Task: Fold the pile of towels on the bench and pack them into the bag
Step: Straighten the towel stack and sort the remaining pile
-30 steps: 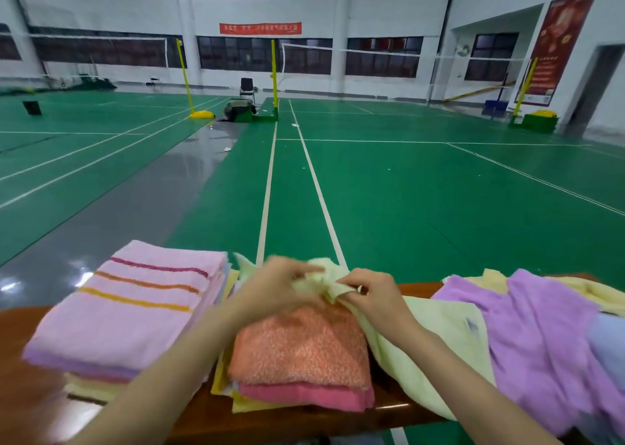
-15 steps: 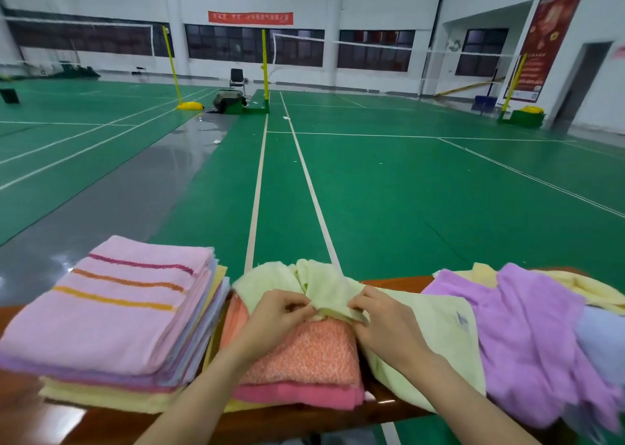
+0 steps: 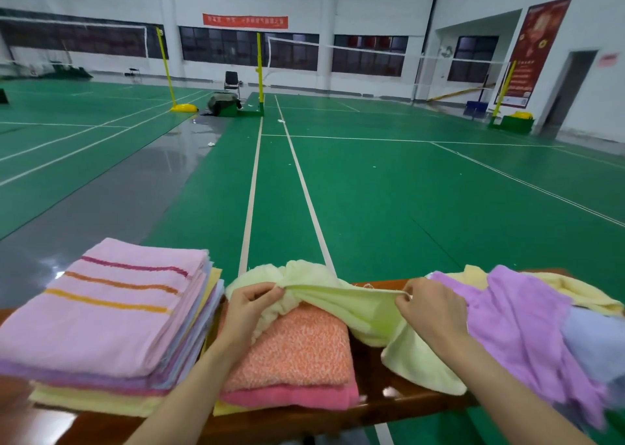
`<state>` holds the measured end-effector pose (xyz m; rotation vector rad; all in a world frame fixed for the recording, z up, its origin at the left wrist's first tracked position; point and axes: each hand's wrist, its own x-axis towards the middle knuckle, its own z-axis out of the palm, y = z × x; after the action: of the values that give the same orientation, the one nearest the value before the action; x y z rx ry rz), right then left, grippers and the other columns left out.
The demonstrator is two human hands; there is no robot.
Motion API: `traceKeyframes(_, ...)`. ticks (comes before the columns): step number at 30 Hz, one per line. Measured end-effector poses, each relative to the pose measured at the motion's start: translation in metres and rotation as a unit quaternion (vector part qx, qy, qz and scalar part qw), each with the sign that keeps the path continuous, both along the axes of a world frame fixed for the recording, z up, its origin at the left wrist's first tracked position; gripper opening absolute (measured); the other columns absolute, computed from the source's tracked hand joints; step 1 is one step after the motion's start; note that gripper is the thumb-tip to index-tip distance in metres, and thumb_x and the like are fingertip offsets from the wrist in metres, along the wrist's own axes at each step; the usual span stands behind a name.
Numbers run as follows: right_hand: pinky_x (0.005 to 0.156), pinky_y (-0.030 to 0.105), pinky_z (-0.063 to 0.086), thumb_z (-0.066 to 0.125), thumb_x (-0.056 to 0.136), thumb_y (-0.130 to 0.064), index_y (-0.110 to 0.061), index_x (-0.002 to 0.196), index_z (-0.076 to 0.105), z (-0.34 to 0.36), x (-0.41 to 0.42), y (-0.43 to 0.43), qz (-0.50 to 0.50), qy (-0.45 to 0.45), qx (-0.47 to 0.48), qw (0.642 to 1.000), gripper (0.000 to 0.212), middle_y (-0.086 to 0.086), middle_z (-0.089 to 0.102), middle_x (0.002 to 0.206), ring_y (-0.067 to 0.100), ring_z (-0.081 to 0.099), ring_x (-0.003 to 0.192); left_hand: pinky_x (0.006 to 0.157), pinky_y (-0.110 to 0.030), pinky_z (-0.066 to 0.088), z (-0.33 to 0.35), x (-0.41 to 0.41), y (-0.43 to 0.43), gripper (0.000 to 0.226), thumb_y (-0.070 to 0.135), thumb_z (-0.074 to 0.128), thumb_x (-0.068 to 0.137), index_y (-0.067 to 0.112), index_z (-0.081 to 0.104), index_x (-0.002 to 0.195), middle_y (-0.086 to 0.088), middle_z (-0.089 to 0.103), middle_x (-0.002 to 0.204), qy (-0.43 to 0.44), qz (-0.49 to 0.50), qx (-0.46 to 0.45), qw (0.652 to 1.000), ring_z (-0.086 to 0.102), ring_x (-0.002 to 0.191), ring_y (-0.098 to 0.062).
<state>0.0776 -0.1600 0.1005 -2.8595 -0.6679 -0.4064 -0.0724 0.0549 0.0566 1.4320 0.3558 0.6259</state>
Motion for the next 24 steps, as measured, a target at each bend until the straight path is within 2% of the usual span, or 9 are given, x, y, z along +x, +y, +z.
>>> traceKeyframes(6,0.055,0.027,0.033,0.039,0.092,-0.020,-0.010,0.085,0.060,-0.003,0.009,0.007,-0.015,-0.008,0.062,0.998,0.025,0.000,0.061,0.070,0.021,0.055,0.067,0.078,-0.037,0.049,-0.006,-0.002,0.000,0.013,0.011,0.062,0.083,0.014,0.075,0.081,-0.008,0.073,0.085,-0.035,0.068,-0.080,0.994,0.064,0.087,-0.027)
traceKeyframes(9,0.062,0.027,0.036,0.044,0.093,-0.012,-0.008,0.093,0.065,-0.004,0.011,0.011,0.009,0.037,0.257,0.966,0.021,0.004,0.065,0.082,0.020,0.054,0.074,0.076,-0.029,0.048,-0.006,-0.005,-0.004,0.012,0.013,0.061,0.085,0.012,0.072,0.086,-0.001,0.073,0.081,-0.008,0.060,0.005,0.998,0.065,0.084,-0.019)
traceKeyframes(12,0.079,0.029,0.046,0.055,0.087,-0.007,-0.007,0.100,0.071,0.006,0.012,0.021,-0.007,0.111,0.521,0.846,0.021,0.007,0.071,0.097,0.016,0.060,0.086,0.068,-0.016,0.044,0.000,-0.006,-0.011,0.015,0.020,0.059,0.087,0.015,0.071,0.082,0.007,0.069,0.070,0.019,-0.011,0.092,0.995,0.061,0.069,-0.002)
traceKeyframes(15,0.081,0.027,0.051,0.069,0.079,-0.011,-0.013,0.078,0.072,0.030,0.006,0.035,-0.020,0.208,0.735,0.645,0.004,-0.009,0.068,0.070,0.013,0.061,0.079,0.060,-0.011,0.043,0.006,-0.001,-0.011,0.028,0.044,0.068,0.076,0.034,0.065,0.102,0.006,0.062,0.062,0.058,-0.043,0.140,0.988,0.054,0.059,-0.003)
traceKeyframes(16,0.074,0.022,0.048,0.071,0.078,-0.012,-0.016,0.069,0.068,0.039,0.001,0.041,-0.010,0.200,0.760,0.619,0.011,-0.013,0.063,0.059,0.009,0.056,0.071,0.055,-0.011,0.041,0.008,0.000,-0.009,0.038,0.038,0.072,0.074,0.037,0.059,0.110,0.006,0.057,0.055,0.075,-0.055,0.137,0.986,0.049,0.053,-0.003)
traceKeyframes(18,0.061,0.013,0.039,0.071,0.079,-0.010,-0.018,0.060,0.057,0.053,-0.013,0.054,0.050,0.151,0.755,0.637,0.024,-0.010,0.052,0.054,0.000,0.044,0.057,0.052,-0.012,0.039,0.013,-0.001,-0.003,0.047,0.015,0.074,0.075,0.035,0.056,0.113,0.007,0.050,0.049,0.093,-0.071,0.110,0.987,0.045,0.047,-0.002)
traceKeyframes(20,0.053,0.012,0.032,0.070,0.077,-0.003,-0.018,0.060,0.045,0.054,-0.035,0.067,0.169,0.113,0.664,0.719,0.034,-0.006,0.041,0.057,-0.002,0.036,0.050,0.060,-0.021,0.046,0.019,-0.003,0.002,0.034,0.008,0.071,0.078,0.027,0.064,0.106,0.005,0.060,0.061,0.065,-0.028,0.059,0.996,0.055,0.057,-0.007)
traceKeyframes(22,0.055,0.019,0.034,0.063,0.079,-0.008,-0.023,0.062,0.040,0.033,-0.053,0.074,0.304,0.098,0.452,0.833,0.033,-0.012,0.038,0.057,0.003,0.039,0.054,0.071,-0.026,0.052,0.021,-0.002,0.005,0.015,0.010,0.064,0.085,0.017,0.068,0.098,-0.003,0.069,0.087,-0.004,0.080,-0.018,0.997,0.064,0.075,-0.011)
traceKeyframes(24,0.065,0.031,0.040,0.048,0.080,-0.028,-0.031,0.062,0.036,-0.004,-0.063,0.072,0.384,0.128,0.211,0.890,0.022,-0.014,0.040,0.059,0.006,0.043,0.064,0.073,-0.023,0.053,0.024,0.003,0.005,0.008,0.014,0.059,0.089,0.013,0.066,0.093,-0.002,0.068,0.091,-0.046,0.160,-0.059,0.984,0.065,0.079,-0.009)
